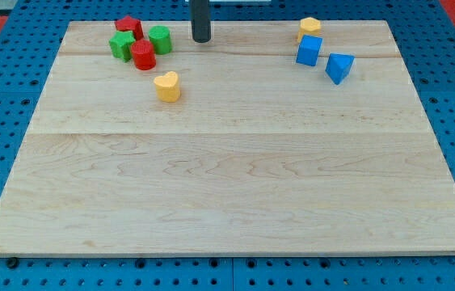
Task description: Push the green circle into the green star
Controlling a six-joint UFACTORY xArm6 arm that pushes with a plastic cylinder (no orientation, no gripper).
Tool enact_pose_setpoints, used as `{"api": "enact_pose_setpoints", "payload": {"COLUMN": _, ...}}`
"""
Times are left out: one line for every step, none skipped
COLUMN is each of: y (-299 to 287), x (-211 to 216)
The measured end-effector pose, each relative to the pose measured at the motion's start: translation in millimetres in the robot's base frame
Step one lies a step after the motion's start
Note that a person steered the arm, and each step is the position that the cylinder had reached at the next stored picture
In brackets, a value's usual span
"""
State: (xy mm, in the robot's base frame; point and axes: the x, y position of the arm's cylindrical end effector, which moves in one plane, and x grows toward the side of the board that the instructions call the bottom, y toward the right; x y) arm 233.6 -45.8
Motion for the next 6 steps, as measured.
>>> {"api": "enact_pose_setpoints", "payload": {"y": 5.8, "x": 0.0}}
{"api": "enact_pose_setpoints", "payload": {"y": 19.3, "x": -0.5}}
{"api": "enact_pose_setpoints", "payload": {"y": -26.0, "x": -8.4}}
{"api": "enact_pose_setpoints", "payload": {"y": -75.2, "x": -8.8}}
{"api": "enact_pose_setpoints", "payload": {"y": -75.5, "x": -3.2}}
{"api": "enact_pose_setpoints", "payload": {"y": -46.6, "x": -3.2}}
